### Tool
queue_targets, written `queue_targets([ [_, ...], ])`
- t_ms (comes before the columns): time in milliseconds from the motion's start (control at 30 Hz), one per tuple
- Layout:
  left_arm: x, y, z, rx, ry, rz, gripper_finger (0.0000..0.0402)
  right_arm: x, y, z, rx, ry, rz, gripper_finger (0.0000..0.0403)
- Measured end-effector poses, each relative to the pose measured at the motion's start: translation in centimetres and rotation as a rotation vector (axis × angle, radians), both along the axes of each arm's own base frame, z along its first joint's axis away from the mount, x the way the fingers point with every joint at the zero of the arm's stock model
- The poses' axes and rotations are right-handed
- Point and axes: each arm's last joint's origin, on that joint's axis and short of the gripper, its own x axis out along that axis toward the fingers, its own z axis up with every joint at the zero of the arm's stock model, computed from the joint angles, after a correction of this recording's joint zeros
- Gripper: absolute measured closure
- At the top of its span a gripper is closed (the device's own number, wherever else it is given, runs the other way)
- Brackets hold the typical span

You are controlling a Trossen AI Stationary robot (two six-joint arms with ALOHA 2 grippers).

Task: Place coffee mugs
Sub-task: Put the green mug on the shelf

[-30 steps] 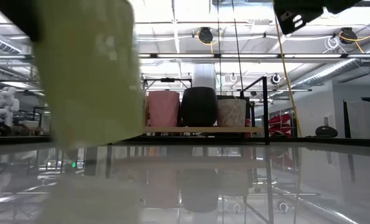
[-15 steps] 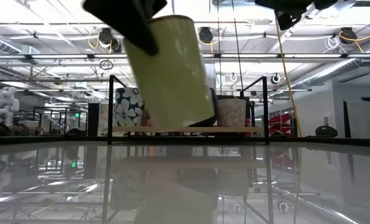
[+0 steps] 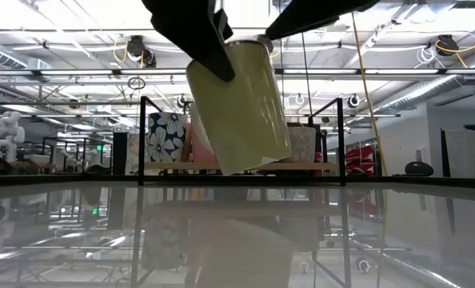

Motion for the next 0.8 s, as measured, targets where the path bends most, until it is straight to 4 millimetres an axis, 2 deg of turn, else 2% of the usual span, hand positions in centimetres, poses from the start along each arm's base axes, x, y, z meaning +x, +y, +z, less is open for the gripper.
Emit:
queue_targets([
  [200,-0.8,-1.5,-0.1,0.013,0.023,-0.054,0.0375,1.7,1.0,-0.9,-0.153,0.025,0.056,0.0277],
  [433,-1.4,-2.9,-0.2,0.039,0.029,-0.099,0.0375,2.2,2.7,-1.4,-0.308,-0.021,0.202,0.0260],
  [533,-1.4,-3.3,-0.1,0.039,0.008,-0.113,0.0375,2.3,3.0,-0.9,-0.374,-0.075,0.194,0.0258],
  [667,-1.4,-3.7,-0.5,0.048,0.009,-0.127,0.0375,2.3,3.2,-0.6,-0.406,-0.097,0.189,0.0258],
  [800,-1.1,-4.0,-1.1,0.056,0.016,-0.139,0.0375,2.0,2.9,-1.5,-0.372,-0.050,0.211,0.0258],
])
